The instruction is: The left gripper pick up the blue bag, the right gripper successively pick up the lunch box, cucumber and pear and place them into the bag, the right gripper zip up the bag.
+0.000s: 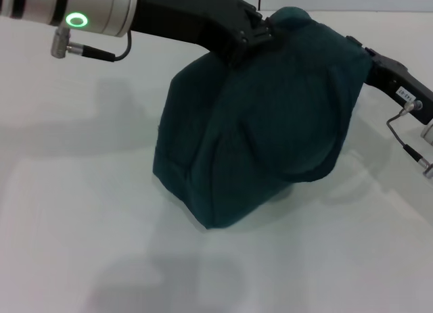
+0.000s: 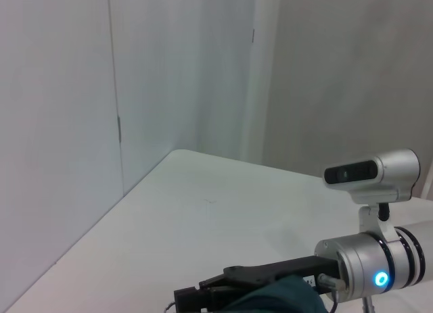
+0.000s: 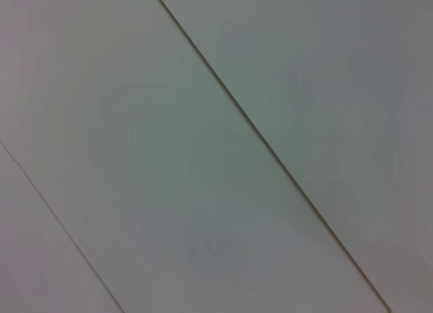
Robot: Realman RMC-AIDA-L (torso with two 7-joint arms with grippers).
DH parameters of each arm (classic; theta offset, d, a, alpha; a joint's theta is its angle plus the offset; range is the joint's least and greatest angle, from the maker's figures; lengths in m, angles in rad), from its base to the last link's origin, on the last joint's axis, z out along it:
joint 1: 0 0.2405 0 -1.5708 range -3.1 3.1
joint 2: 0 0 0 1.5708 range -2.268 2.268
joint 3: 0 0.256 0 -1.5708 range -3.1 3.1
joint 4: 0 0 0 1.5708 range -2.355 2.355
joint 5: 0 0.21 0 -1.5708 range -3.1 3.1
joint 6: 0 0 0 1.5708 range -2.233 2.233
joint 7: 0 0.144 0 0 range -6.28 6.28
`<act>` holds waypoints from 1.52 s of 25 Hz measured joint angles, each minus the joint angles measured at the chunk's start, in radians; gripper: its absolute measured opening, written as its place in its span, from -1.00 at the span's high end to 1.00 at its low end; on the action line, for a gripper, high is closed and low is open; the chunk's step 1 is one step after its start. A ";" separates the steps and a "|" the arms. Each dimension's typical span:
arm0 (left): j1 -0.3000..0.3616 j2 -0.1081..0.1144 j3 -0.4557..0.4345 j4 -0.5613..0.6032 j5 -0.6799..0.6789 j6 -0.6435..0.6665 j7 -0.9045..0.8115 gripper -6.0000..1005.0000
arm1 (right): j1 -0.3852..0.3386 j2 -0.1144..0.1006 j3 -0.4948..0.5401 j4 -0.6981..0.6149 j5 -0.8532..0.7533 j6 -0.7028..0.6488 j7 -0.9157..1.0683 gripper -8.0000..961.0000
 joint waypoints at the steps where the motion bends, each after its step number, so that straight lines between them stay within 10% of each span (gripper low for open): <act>1: 0.000 -0.001 0.000 -0.002 0.000 0.000 0.002 0.90 | 0.000 0.000 0.000 -0.002 0.000 0.000 0.000 0.76; 13: 0.000 -0.004 -0.014 -0.144 0.004 -0.079 0.093 0.89 | -0.026 0.000 0.005 -0.009 0.021 -0.072 0.026 0.75; 34: 0.113 -0.008 -0.013 -0.203 -0.158 -0.119 0.235 0.61 | -0.111 -0.012 0.030 0.019 0.029 -0.196 0.013 -0.67; 38: 0.186 -0.008 -0.073 -0.147 -0.251 -0.122 0.286 0.06 | -0.111 -0.024 0.030 0.029 0.025 -0.272 -0.035 -0.77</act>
